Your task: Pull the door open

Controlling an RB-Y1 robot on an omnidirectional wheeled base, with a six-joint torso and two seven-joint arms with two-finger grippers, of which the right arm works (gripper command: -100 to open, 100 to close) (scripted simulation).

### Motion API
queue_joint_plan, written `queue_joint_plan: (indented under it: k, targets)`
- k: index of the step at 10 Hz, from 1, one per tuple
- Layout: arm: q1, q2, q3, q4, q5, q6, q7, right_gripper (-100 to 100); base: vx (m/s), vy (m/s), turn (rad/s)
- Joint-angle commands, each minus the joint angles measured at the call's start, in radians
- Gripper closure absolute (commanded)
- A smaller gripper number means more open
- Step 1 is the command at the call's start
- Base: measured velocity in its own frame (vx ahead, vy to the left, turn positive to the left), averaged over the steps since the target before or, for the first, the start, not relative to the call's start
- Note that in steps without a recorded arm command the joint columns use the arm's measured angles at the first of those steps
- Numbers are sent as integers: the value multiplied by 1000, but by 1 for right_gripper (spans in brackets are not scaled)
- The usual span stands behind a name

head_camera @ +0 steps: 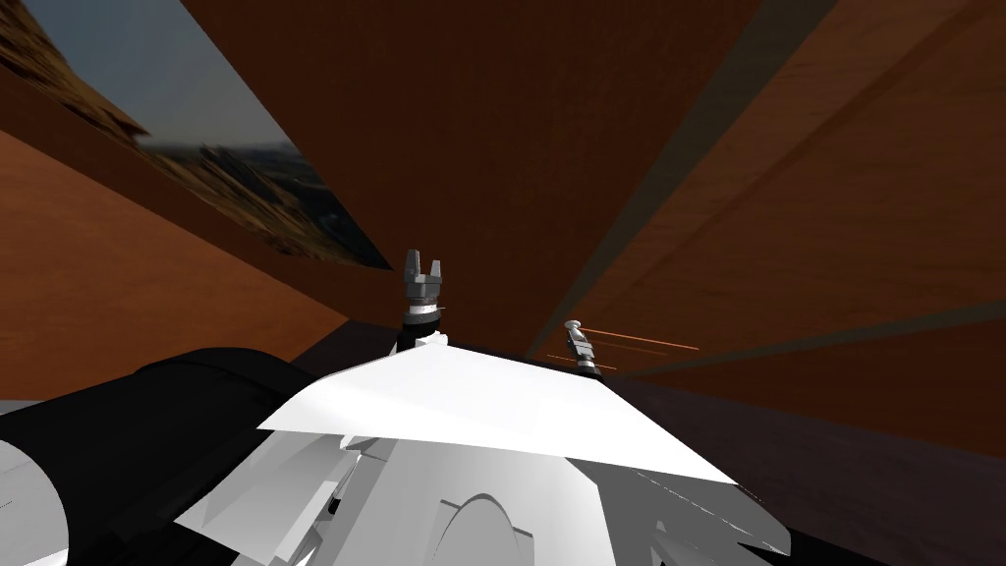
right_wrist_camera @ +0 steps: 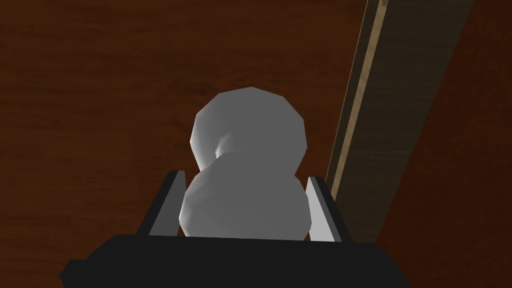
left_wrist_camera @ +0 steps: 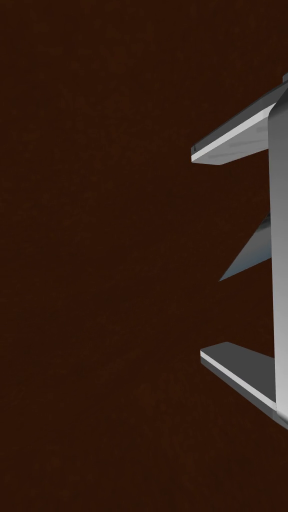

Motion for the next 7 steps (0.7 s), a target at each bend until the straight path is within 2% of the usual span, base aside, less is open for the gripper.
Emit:
queue_joint_plan:
  k: [1,7]
  targets:
    - [0,4,2,0,1,-2,-1,100,0,0,0]
    - [-6,2,13,1,-46,6,-120,100,-52,-26,65]
